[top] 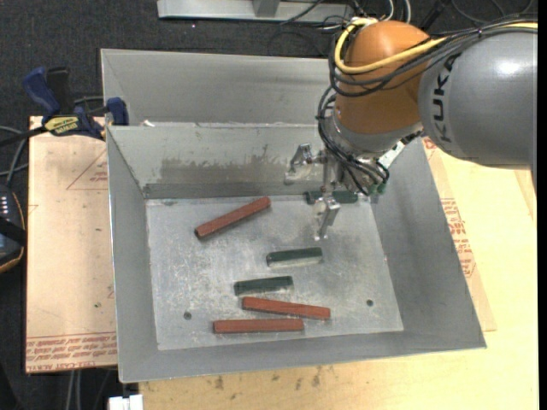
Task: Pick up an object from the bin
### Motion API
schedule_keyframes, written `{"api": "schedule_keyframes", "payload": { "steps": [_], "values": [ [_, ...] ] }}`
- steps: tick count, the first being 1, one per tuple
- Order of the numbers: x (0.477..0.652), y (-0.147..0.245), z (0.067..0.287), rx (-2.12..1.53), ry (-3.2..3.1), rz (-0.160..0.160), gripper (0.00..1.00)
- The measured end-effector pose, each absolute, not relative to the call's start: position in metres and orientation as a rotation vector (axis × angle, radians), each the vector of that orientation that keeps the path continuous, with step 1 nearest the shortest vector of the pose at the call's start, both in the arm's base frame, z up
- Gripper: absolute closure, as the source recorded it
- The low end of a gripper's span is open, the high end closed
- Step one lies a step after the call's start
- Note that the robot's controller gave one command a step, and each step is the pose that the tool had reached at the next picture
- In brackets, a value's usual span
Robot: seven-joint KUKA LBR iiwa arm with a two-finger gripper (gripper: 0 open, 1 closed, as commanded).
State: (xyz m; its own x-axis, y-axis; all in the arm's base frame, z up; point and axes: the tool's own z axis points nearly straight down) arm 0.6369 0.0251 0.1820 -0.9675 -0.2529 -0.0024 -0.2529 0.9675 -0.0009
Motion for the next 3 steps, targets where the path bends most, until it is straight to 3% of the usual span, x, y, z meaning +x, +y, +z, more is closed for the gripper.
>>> {"api": "schedule_keyframes", "payload": {
  "steps": [1,2,3],
  "values": [
    [0.637,0.027,0.183,-0.402,3.112,0.002,0.00],
    [0.620,-0.006,0.088,-0.490,3.084,-0.002,1.00],
    [0.616,-0.006,0.081,-0.492,3.089,0.001,0.00]
  ]
}}
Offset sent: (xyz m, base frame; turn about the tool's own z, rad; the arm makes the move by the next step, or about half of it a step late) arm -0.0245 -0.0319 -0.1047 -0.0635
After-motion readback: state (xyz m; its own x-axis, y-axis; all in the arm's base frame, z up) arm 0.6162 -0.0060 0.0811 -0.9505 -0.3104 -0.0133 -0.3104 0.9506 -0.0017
